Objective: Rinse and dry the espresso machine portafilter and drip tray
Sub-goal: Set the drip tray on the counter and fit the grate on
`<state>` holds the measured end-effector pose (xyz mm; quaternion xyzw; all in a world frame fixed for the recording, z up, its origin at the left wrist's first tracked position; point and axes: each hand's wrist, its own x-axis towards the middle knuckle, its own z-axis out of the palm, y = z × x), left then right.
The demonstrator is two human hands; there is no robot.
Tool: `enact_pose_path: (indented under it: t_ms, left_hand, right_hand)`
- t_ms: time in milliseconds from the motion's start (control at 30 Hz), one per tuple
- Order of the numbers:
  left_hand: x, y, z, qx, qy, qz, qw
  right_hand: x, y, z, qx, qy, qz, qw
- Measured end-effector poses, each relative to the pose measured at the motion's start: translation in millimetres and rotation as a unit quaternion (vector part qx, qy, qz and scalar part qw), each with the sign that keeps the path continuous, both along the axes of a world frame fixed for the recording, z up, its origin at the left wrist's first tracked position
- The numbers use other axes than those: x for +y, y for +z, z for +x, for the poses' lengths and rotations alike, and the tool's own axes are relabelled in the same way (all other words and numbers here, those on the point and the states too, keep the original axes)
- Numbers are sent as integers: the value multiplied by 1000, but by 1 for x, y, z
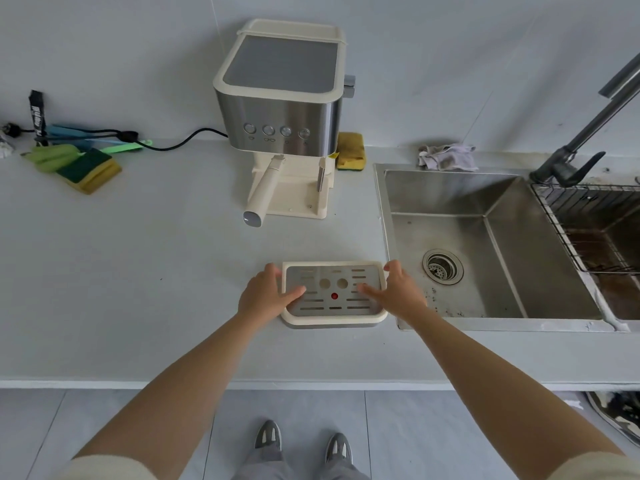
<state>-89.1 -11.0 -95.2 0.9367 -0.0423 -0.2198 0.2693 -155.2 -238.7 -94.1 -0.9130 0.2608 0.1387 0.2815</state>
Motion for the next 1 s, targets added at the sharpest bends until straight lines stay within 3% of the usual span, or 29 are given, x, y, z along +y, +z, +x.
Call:
enact_pose_path:
  t_ms: [300, 567, 767, 1000]
  left_hand:
    - [23, -14, -27, -45, -112, 59, 991]
    - [9, -24, -29, -78, -104, 10, 991]
    - [14, -16, -28, -36, -60, -35, 997]
    - [30, 8, 12, -85, -54, -59, 993]
  right_hand:
    - [12, -15, -27, -40, 128, 15, 991]
    - [12, -15, -28, -70, 122, 21, 990]
    - [14, -15, -24, -107, 111, 57, 986]
    - [28, 1, 18, -168, 96, 110, 975]
